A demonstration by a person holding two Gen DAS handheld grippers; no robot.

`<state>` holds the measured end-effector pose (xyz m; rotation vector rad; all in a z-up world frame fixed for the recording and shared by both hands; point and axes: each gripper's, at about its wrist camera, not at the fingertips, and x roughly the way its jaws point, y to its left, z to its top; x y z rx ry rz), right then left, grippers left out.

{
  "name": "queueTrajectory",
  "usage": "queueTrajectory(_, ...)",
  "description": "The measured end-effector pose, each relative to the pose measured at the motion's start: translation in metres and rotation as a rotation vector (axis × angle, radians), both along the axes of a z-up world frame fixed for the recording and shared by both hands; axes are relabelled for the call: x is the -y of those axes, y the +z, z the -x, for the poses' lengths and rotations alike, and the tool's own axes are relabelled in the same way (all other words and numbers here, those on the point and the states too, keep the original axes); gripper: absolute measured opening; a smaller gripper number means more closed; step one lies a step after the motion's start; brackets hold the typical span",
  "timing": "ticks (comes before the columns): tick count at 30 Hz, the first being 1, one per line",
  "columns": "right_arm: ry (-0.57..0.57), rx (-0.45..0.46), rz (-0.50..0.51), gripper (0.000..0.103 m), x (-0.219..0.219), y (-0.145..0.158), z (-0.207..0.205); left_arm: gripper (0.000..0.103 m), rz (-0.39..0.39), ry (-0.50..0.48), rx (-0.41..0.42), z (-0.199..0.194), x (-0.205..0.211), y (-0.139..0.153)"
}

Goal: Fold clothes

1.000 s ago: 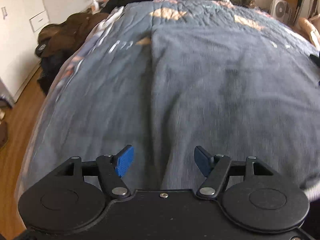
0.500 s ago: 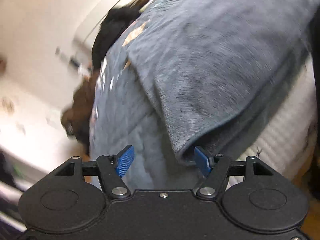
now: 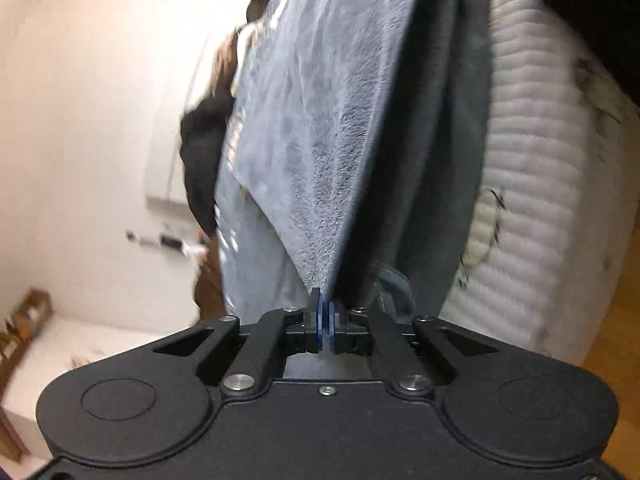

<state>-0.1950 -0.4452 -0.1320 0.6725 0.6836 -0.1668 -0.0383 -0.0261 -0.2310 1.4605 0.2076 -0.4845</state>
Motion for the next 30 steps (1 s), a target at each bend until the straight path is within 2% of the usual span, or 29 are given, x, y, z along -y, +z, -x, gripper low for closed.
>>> queueTrajectory(4,-0.033,-0.029,0.034,0.055,0.011,-0.003,0.002,0.003,-0.001,-0.004,-0.018,0.000,0.002,-0.004)
queueTrajectory(11,-0.190,-0.124,0.135,0.056,0.057,0.001,0.027,0.006,0.020,0.031,-0.048,-0.012,0.012,-0.011)
queueTrajectory(14,-0.218,-0.146,0.158,0.056,0.073,0.001,0.040,0.007,0.042,0.046,-0.054,-0.011,0.008,-0.009)
queueTrajectory(15,-0.225,-0.152,0.154,0.059,0.077,-0.003,0.043,0.007,0.062,0.058,-0.065,-0.010,0.007,-0.006)
queueTrajectory(17,-0.233,-0.158,0.133,0.062,0.087,-0.010,0.048,0.011,0.136,0.103,-0.111,-0.012,0.007,0.005)
queueTrajectory(19,-0.228,-0.147,0.073,0.063,0.098,-0.019,0.051,0.029,0.245,0.172,-0.178,-0.019,0.006,0.022)
queueTrajectory(20,-0.227,-0.146,0.055,0.063,0.102,-0.024,0.052,0.046,0.301,0.209,-0.212,-0.023,0.005,0.031)
queueTrajectory(21,-0.226,-0.151,0.049,0.064,0.106,-0.028,0.052,0.055,0.358,0.245,-0.247,-0.027,0.004,0.040)
queueTrajectory(23,-0.218,-0.167,0.046,0.064,0.111,-0.038,0.050,0.055,0.466,0.313,-0.310,-0.035,0.003,0.057)
queueTrajectory(25,-0.196,-0.170,0.012,0.065,0.118,-0.048,0.047,0.055,0.539,0.358,-0.345,-0.040,0.001,0.070)
queueTrajectory(27,-0.192,-0.172,-0.025,0.065,0.123,-0.056,0.044,0.055,0.585,0.388,-0.362,-0.039,0.000,0.079)
queueTrajectory(30,-0.185,-0.181,-0.022,0.065,0.125,-0.065,0.037,0.055,0.627,0.414,-0.366,-0.034,-0.004,0.085)
